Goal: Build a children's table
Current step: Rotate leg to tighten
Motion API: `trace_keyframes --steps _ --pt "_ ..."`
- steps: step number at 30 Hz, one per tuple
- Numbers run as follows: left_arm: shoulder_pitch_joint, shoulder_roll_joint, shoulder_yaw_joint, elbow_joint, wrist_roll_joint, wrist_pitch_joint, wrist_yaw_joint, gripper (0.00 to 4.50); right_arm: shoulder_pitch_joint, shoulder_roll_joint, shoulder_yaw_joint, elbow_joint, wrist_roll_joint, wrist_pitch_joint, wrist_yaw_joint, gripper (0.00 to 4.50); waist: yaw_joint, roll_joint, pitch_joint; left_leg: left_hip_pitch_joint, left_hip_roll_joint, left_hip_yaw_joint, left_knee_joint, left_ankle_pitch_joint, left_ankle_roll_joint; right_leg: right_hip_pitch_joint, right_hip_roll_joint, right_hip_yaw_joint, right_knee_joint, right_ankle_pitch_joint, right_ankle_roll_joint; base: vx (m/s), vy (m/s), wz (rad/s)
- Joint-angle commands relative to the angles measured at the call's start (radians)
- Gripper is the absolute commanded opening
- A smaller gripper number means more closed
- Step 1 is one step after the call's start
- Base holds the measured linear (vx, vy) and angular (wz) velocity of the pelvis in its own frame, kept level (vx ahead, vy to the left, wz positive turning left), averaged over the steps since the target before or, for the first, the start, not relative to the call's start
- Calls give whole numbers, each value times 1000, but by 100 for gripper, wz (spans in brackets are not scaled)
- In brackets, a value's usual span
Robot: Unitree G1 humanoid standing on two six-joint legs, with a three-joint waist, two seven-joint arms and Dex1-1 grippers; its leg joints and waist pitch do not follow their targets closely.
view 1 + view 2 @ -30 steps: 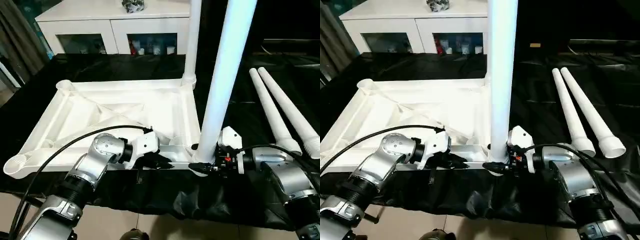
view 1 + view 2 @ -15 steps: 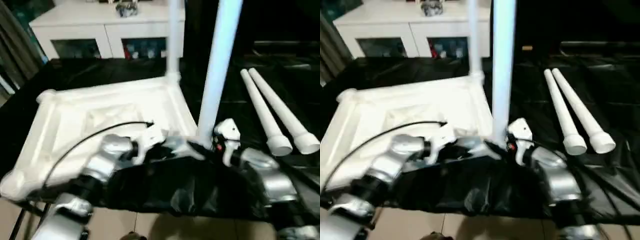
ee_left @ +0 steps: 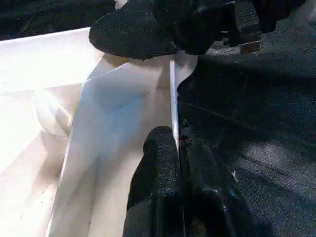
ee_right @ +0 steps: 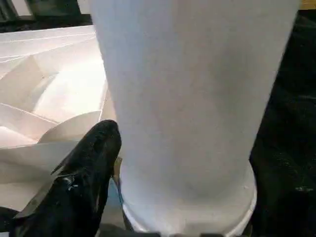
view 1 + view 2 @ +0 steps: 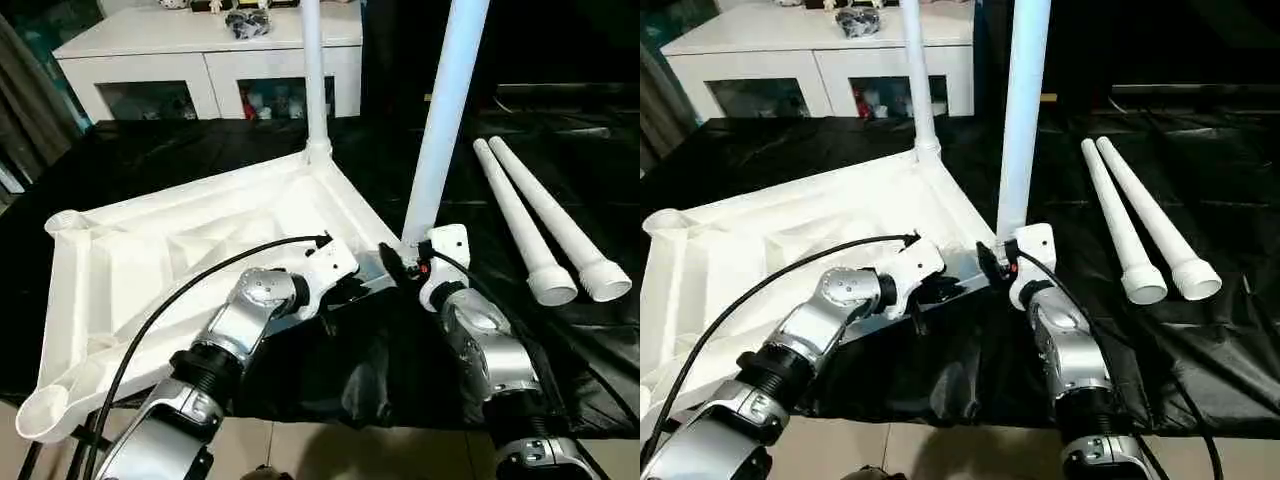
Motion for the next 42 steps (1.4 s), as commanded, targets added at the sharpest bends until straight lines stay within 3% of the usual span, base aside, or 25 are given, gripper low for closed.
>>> trace_keyframes --steps 1,5,6,8,11,12,15,17,18,20,23,30,34,35,36,38,40,41,42 --pt "-8 -11 -34 -38 -22 -50 -49 0 -11 12 97 -15 13 -24 111 387 1 -19 -57 14 46 -23 -85 -359 18 29 -61 36 -87 -329 -170 0 0 0" --pt "9 22 -24 -58 -44 -59 -104 0 -11 -46 102 -19 33 -20 235 387 7 -22 -59 9 47 -17 -77 -291 52 31 -63 38 -81 -286 -193 0 0 0" --pt "21 40 -12 -78 -67 -54 -138 0 -5 -87 118 -31 40 -19 323 387 8 -31 -61 8 49 -14 -72 -255 68 33 -62 38 -78 -256 -203 0 0 0" --pt "30 56 -7 -92 -80 -53 -165 0 1 -119 134 -42 45 -22 391 387 13 -25 -68 3 51 -15 -66 -187 91 39 -61 35 -63 -171 -224 0 0 0" --pt "54 101 -4 -123 -106 -54 -242 0 22 -201 176 -86 77 -10 578 387 15 -22 -70 1 52 -14 -60 -142 122 41 -56 31 -53 -88 -249 0 0 0" --pt "65 131 -8 -139 -118 -57 -288 0 33 -249 196 -121 104 9 683 387 21 -25 -72 -1 53 -12 -53 -122 149 41 -55 30 -45 -33 -261 0 0 0" --pt "71 180 -13 -147 -128 -71 -358 0 35 -310 224 -142 119 14 815 387 25 -20 -75 0 56 -14 -50 -116 166 37 -53 29 -40 -17 -273 0 0 0" --pt "71 190 -14 -147 -127 -74 -371 0 34 -321 230 -142 118 9 836 387 32 -19 -76 3 58 -12 -47 -122 165 31 -52 30 -39 -19 -281 0 0 0" --pt "70 198 -15 -146 -125 -78 -378 0 31 -326 234 -140 116 4 848 373 37 -19 -69 2 59 -11 -53 -166 147 27 -54 31 -45 -79 -278 0 0 0" --pt "67 209 -15 -143 -124 -81 -390 0 25 -333 240 -134 111 2 862 353 37 -21 -66 5 58 -11 -58 -213 117 28 -55 33 -50 -146 -267 0 0 0" --pt "60 228 -13 -140 -125 -82 -410 0 12 -351 260 -127 113 8 914 332 38 -25 -65 6 59 -11 -61 -230 91 28 -56 35 -53 -185 -254 0 0 0" --pt "44 241 -11 -117 -130 -94 -425 0 -1 -359 280 -115 103 9 952 282 39 -23 -69 1 55 -11 -54 -181 105 30 -57 34 -47 -134 -261 0 0 0" --pt "47 229 -9 -115 -132 -87 -416 0 9 -350 274 -135 110 22 935 274 39 -13 -70 3 56 -13 -54 -195 100 29 -55 33 -47 -137 -263 0 0 0" --pt "47 227 -9 -115 -132 -86 -415 0 13 -349 273 -138 111 22 931 273 38 -16 -69 3 56 -12 -55 -205 96 29 -54 33 -49 -144 -262 0 0 0" --pt "51 205 -10 -108 -128 -73 -380 0 45 -332 255 -162 115 31 873 273 37 -5 -68 6 57 -13 -56 -216 89 28 -53 34 -51 -142 -261 0 0 0" --pt "51 193 -11 -104 -123 -66 -357 0 60 -320 243 -171 115 36 835 272 36 -10 -69 5 56 -14 -59 -227 80 30 -53 34 -50 -141 -259 0 0 0" --pt "45 152 -20 -91 -90 -38 -268 0 85 -265 207 -165 85 45 676 272 35 -24 -64 7 56 -13 -63 -250 71 27 -55 35 -57 -185 -252 0 0 0" --pt "44 149 -19 -89 -89 -37 -262 0 85 -261 205 -163 84 44 668 272 32 -18 -60 7 52 -14 -66 -279 53 27 -56 34 -61 -260 -237 0 0 0" --pt "28 102 -12 -64 -72 -18 -175 0 83 -193 173 -127 62 42 526 272 27 -17 -55 12 51 -13 -68 -316 29 20 -57 37 -71 -335 -216 0 0 0"
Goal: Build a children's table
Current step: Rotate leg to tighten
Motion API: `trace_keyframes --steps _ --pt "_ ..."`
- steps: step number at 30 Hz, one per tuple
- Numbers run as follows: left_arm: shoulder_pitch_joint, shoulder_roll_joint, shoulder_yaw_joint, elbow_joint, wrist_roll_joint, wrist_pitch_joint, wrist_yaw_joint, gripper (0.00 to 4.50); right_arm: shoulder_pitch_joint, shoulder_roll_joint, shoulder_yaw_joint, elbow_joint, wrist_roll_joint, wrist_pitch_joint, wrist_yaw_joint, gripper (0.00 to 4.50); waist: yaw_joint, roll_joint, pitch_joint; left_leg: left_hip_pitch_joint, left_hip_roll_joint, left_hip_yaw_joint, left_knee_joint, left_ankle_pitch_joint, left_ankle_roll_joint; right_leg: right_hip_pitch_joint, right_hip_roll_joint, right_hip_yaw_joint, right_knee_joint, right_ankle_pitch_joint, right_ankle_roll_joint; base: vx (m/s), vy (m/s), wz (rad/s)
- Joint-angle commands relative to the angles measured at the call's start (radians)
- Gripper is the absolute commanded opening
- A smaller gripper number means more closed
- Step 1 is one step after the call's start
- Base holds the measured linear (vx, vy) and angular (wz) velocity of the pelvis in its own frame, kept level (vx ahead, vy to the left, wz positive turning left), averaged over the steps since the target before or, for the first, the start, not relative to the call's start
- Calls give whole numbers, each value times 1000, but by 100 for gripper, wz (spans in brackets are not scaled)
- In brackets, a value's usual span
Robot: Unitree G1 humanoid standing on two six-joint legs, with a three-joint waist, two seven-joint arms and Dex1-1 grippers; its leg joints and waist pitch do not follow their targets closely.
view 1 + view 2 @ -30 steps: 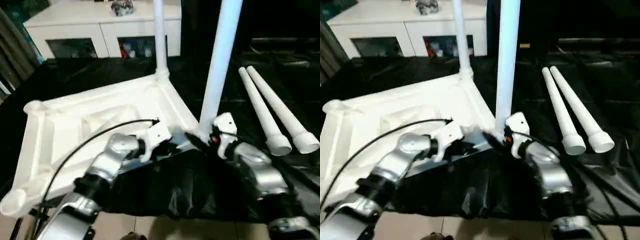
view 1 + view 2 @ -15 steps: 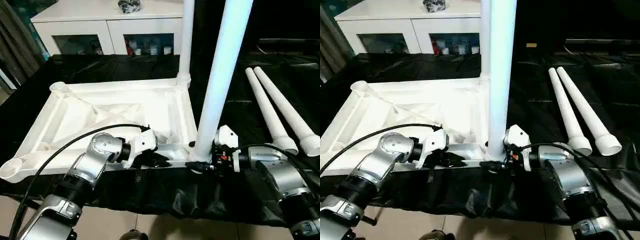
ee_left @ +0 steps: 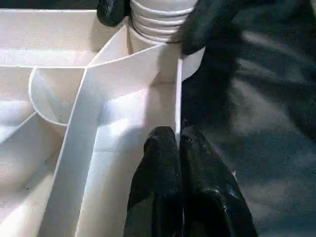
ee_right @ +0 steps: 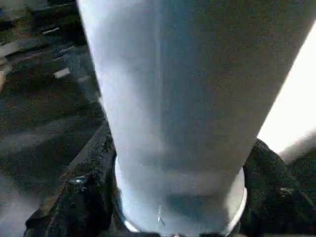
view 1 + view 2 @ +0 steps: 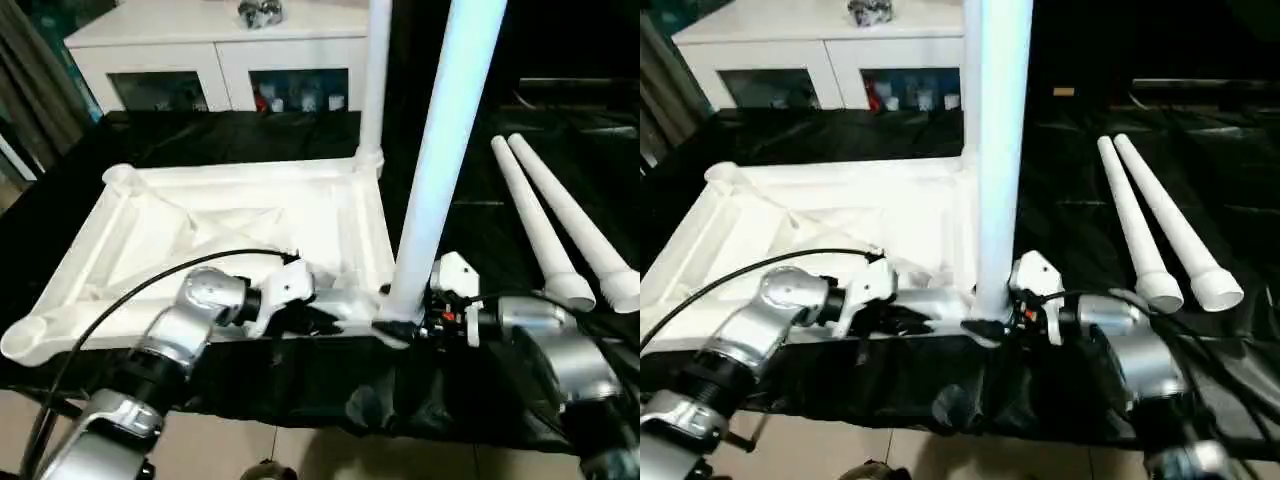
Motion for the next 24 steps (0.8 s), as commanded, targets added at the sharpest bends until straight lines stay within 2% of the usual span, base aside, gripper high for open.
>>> trace_keyframes --steps 1,2,3,4,6,8,11,12,15,18,20,22,24 --pt "-40 -85 0 36 28 37 174 0 1 111 31 41 -30 12 -162 272 -8 -18 -49 25 45 -16 -84 -344 16 29 -58 35 -92 -393 -204 0 0 0" --pt "-48 -107 7 47 31 45 214 0 -6 139 22 62 -41 14 -223 271 -12 -21 -44 30 40 -22 -86 -395 -7 31 -62 30 -102 -503 -168 0 0 0" --pt "-48 -107 7 47 31 45 214 0 -6 139 22 62 -41 14 -223 271 -14 -21 -43 37 39 -25 -87 -424 -17 26 -63 29 -112 -574 -134 0 0 0" --pt "-55 -133 10 55 34 55 250 0 -12 167 14 83 -55 10 -286 271 -16 -15 -42 38 39 -27 -87 -435 -22 23 -64 31 -114 -589 -125 0 0 0" --pt "-67 -191 3 70 49 66 318 0 -36 242 -8 124 -79 18 -443 271 -29 -11 -37 42 36 -31 -90 -479 -32 17 -60 26 -124 -623 -106 0 0 0" --pt "-69 -232 -10 64 52 74 337 0 -62 310 -32 145 -82 20 -560 271 -42 -8 -41 42 34 -36 -95 -495 -32 22 -60 20 -130 -622 -88 0 0 0" --pt "-71 -246 -8 61 53 67 338 0 -80 349 -57 143 -66 11 -583 271 -49 -4 -42 40 37 -37 -103 -507 -21 23 -57 20 -131 -560 -97 0 0 0" --pt "-71 -246 -9 60 53 66 338 0 -81 350 -59 143 -65 11 -583 326 -51 -3 -44 39 39 -37 -105 -508 -18 26 -57 21 -130 -529 -104 0 0 0" --pt "-66 -229 -6 47 49 48 310 0 -89 355 -86 129 -27 14 -561 340 -54 -2 -46 34 40 -34 -108 -496 -9 27 -58 27 -123 -461 -133 0 0 0" --pt "-56 -201 -1 37 43 30 276 0 -86 317 -62 115 -58 -9 -536 375 -53 -5 -48 28 40 -30 -107 -453 2 32 -59 30 -118 -417 -150 0 0 0" --pt "-44 -175 0 25 40 23 247 0 -81 283 -47 107 -68 -15 -493 375 -51 -14 -49 27 40 -26 -104 -426 13 34 -60 31 -117 -407 -159 0 0 0" --pt "-29 -140 2 10 32 18 205 0 -75 234 -27 90 -65 -23 -411 375 -47 -13 -51 25 41 -24 -101 -388 28 37 -63 33 -114 -389 -166 0 0 0" --pt "-19 -115 5 -2 22 12 170 0 -69 192 -7 76 -68 -36 -334 375 -44 -13 -56 20 43 -20 -96 -323 49 42 -61 34 -108 -331 -181 0 0 0"
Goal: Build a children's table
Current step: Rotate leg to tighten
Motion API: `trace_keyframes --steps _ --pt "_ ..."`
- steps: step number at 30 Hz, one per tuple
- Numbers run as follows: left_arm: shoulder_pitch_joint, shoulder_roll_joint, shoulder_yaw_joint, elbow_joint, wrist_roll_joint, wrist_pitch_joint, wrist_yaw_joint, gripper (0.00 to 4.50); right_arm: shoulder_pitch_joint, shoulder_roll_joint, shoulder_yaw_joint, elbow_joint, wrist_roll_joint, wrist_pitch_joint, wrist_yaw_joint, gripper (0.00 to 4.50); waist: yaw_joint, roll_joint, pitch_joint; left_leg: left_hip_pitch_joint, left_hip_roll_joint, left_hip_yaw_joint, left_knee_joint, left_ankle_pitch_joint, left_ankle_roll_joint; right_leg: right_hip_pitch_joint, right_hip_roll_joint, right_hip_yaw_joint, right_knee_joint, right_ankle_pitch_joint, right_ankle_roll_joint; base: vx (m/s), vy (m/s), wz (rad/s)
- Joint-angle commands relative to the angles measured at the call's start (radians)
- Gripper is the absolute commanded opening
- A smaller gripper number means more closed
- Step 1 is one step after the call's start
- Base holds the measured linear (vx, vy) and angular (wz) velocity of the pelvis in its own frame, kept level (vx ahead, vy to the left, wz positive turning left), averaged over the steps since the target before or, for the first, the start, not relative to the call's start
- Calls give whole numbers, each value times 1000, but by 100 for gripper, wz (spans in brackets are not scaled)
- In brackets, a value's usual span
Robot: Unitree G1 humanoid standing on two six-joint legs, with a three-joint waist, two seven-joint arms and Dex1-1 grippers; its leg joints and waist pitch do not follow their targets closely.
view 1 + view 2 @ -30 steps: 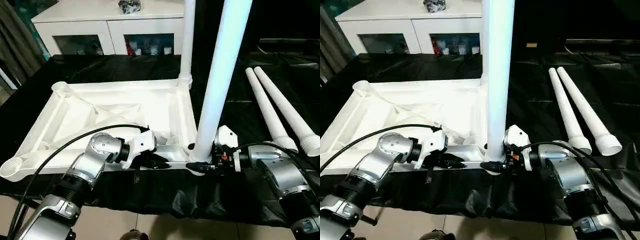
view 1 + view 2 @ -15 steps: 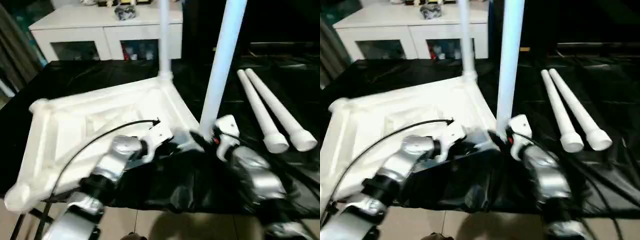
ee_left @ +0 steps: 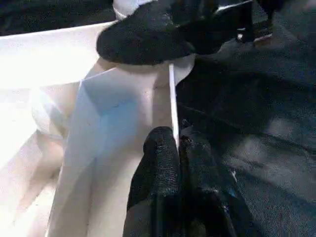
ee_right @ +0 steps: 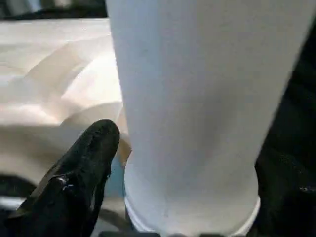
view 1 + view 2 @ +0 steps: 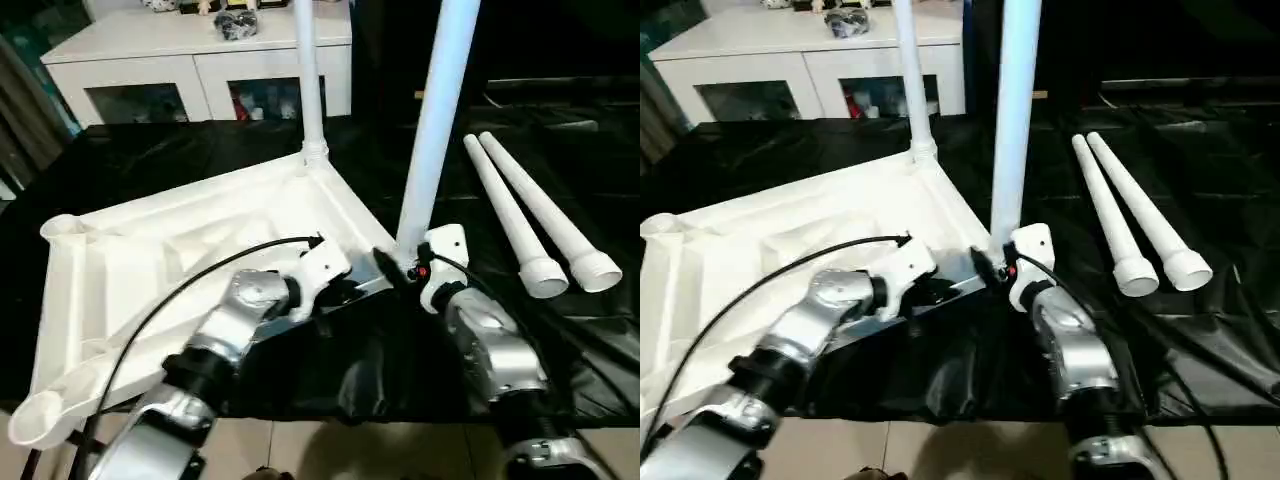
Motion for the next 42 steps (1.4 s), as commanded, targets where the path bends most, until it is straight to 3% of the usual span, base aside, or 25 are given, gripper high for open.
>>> trace_keyframes --steps 1,4,5,7,8,11,12,13,16,17,19,21,23,25,26,32,33,36,37,38,39,42 --pt "2 -4 -18 -36 -26 -41 -37 0 0 12 70 -38 -5 -19 82 375 8 -20 -60 13 49 -18 -76 -311 53 30 -61 36 -77 -322 -193 0 0 0" --pt "14 37 -17 -53 -40 -48 -102 0 9 -61 103 -56 5 -25 227 375 13 -18 -66 11 50 -15 -69 -253 77 36 -58 34 -67 -248 -220 34 -13 1" --pt "17 51 -16 -58 -46 -50 -125 0 14 -88 116 -67 18 -24 287 375 16 -23 -68 8 51 -14 -65 -220 88 37 -57 34 -61 -204 -230 50 -13 0" --pt "22 78 -13 -67 -60 -52 -170 0 22 -139 140 -91 54 -17 408 375 23 -19 -72 7 52 -14 -59 -164 112 40 -54 31 -50 -126 -248 0 0 0" --pt "22 81 -12 -67 -61 -52 -174 0 23 -144 143 -94 57 -16 420 375 29 -22 -75 7 55 -13 -56 -139 130 42 -53 30 -42 -82 -261 0 0 0" --pt "24 118 -9 -72 -78 -57 -228 0 28 -198 170 -130 100 8 570 375 35 -18 -74 6 56 -13 -51 -131 152 38 -53 29 -35 -45 -281 0 0 0" --pt "26 131 -10 -74 -80 -59 -245 0 27 -215 179 -139 110 18 612 361 35 -34 -75 7 56 -11 -49 -138 154 38 -51 30 -36 -47 -285 0 0 0" --pt "26 137 -9 -74 -82 -59 -254 0 25 -224 185 -142 113 20 634 349 37 -30 -77 7 56 -12 -48 -134 154 40 -54 30 -31 -47 -287 0 0 0" --pt "28 164 -7 -74 -88 -60 -288 0 17 -255 205 -146 118 23 706 331 48 -30 -75 7 58 -9 -44 -138 151 31 -54 34 -33 -79 -281 0 0 0" --pt "27 174 -7 -69 -89 -63 -300 0 9 -262 210 -139 115 25 726 321 50 -39 -71 5 58 -7 -46 -157 143 29 -54 35 -36 -113 -276 0 0 0" --pt "26 181 -7 -67 -89 -66 -308 0 2 -270 215 -135 117 29 744 304 54 -37 -68 8 58 -8 -50 -196 118 27 -55 36 -40 -181 -265 0 0 0" --pt "22 195 -3 -60 -93 -69 -321 0 -15 -279 227 -124 111 32 778 289 54 -56 -66 8 58 -6 -51 -210 100 26 -57 38 -42 -227 -254 0 0 0" --pt "21 197 -1 -58 -93 -70 -319 0 -18 -278 229 -119 108 29 784 282 57 -50 -65 8 59 -7 -52 -205 93 22 -58 40 -43 -244 -245 0 0 0" --pt "24 201 3 -60 -96 -68 -312 0 -20 -275 232 -109 109 25 786 277 55 -61 -65 8 59 -7 -53 -205 87 24 -57 39 -43 -239 -241 0 0 0" --pt "24 201 3 -60 -97 -68 -312 0 -19 -274 232 -108 110 25 785 277 55 -60 -65 7 58 -7 -53 -202 87 24 -57 39 -41 -236 -242 0 0 0" --pt "41 173 10 -84 -99 -42 -260 0 -1 -197 188 -77 83 14 600 276 53 -58 -68 4 57 -7 -51 -167 92 24 -57 39 -37 -189 -249 0 0 0" --pt "34 148 3 -72 -78 -39 -211 0 0 -153 161 -44 54 7 470 275 46 -52 -65 1 54 -10 -54 -183 74 25 -56 37 -38 -205 -246 0 0 0" --pt "26 125 -4 -58 -56 -30 -160 0 4 -119 147 -27 37 7 384 275 37 -57 -62 8 54 -10 -59 -237 45 22 -55 39 -47 -259 -232 0 0 0" --pt "15 83 -8 -42 -41 -12 -99 0 14 -72 132 -15 14 7 274 275 36 -49 -60 12 54 -11 -61 -258 32 20 -56 40 -51 -281 -228 0 0 0" --pt "11 67 -9 -37 -36 -4 -77 0 18 -55 127 -11 6 7 235 275 33 -47 -57 14 54 -10 -64 -275 24 16 -53 41 -55 -295 -224 0 0 0" --pt "-2 1 -18 -28 -18 24 2 0 31 21 118 -5 -22 17 94 275 27 -47 -50 17 50 -13 -70 -331 -2 17 -54 41 -63 -373 -200 0 0 0" --pt "-14 -50 -24 -19 -4 43 62 0 24 84 108 20 -45 27 -35 274 22 -50 -48 26 48 -17 -75 -387 -20 12 -56 41 -75 -460 -167 0 0 0"
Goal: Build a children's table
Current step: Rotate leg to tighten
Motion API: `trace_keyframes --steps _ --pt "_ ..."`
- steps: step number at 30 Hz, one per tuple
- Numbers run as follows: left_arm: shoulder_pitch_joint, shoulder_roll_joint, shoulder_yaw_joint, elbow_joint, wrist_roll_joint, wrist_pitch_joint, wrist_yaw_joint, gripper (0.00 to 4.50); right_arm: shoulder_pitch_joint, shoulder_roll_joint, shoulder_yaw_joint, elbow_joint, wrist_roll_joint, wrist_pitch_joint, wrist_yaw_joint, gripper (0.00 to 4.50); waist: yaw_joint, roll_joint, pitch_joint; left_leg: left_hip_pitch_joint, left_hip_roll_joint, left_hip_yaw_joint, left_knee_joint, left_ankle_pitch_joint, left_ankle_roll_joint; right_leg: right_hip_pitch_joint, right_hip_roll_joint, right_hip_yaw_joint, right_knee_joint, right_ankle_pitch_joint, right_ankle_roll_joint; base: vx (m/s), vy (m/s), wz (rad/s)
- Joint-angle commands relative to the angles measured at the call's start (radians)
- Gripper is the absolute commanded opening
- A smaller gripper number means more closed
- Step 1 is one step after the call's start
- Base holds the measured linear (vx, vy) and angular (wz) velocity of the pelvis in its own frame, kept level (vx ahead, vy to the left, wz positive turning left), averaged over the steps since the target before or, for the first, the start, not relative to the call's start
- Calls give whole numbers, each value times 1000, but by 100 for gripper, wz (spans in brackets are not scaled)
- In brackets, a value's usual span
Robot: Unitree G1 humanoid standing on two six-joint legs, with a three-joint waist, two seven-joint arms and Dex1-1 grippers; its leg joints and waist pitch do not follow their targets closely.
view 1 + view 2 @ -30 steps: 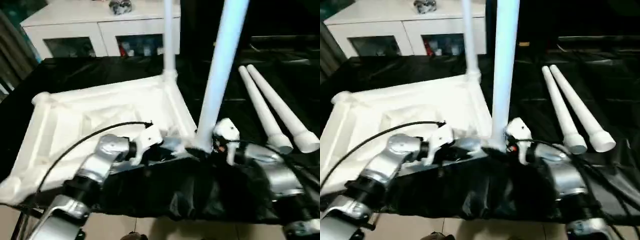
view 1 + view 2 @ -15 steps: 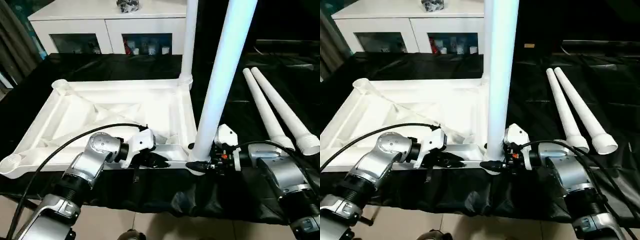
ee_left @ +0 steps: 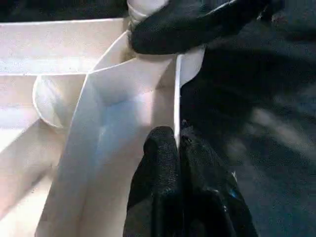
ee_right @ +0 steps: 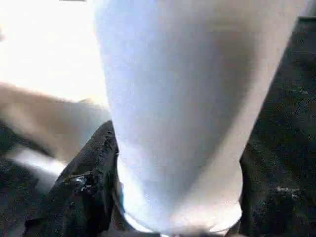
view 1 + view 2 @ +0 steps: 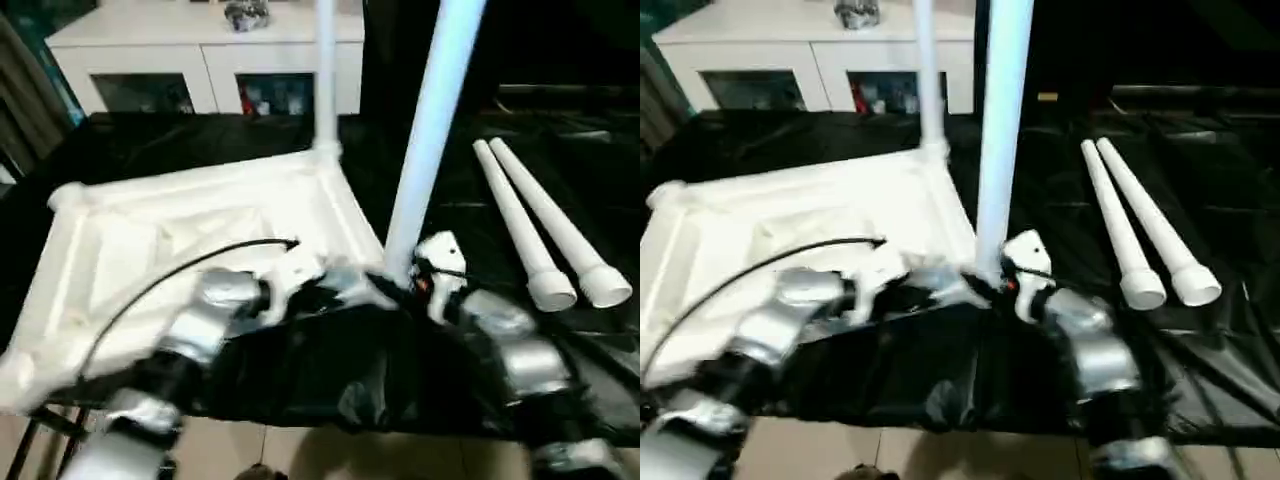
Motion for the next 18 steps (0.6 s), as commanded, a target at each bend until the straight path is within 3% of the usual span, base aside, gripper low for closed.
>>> trace_keyframes --steps 1,3,5,6,12,14,15,18 --pt "-34 -88 -42 10 -7 10 88 0 -5 90 87 50 -31 26 -62 274 -3 -15 -45 30 45 -25 -89 -408 -22 18 -58 35 -100 -480 -159 0 0 0" --pt "-42 -121 -49 22 1 3 125 0 -30 135 73 86 -61 34 -189 274 -11 -8 -44 28 42 -29 -94 -431 -30 17 -56 33 -105 -499 -144 0 0 0" --pt "-44 -124 -55 24 7 -3 125 0 -33 137 75 89 -67 -2 -191 274 -12 -9 -46 29 43 -29 -94 -443 -30 16 -56 34 -107 -484 -137 0 0 0" --pt "-44 -125 -56 22 11 -6 123 0 -32 136 72 86 -65 -23 -183 330 -12 -8 -46 29 43 -29 -94 -448 -28 15 -56 34 -108 -481 -136 0 0 0" --pt "-39 -99 -43 6 12 -27 85 0 -27 111 28 54 -2 -18 -90 373 -9 -9 -50 21 45 -27 -95 -411 -3 22 -56 36 -101 -412 -155 0 0 0" --pt "-35 -81 -39 -2 4 -42 59 0 -33 84 31 50 0 -26 -62 383 -10 -9 -50 19 45 -26 -94 -408 1 23 -56 36 -100 -399 -162 0 0 0" --pt "-26 -56 -42 -15 -7 -65 20 0 -41 51 34 46 6 -35 -24 383 -8 -15 -51 18 45 -24 -94 -388 8 25 -57 37 -99 -390 -166 0 0 0" --pt "-6 -5 -46 -44 -28 -86 -61 0 -47 -18 35 32 39 -31 111 383 -4 -19 -54 15 46 -22 -90 -355 25 29 -59 38 -96 -357 -176 0 0 0"
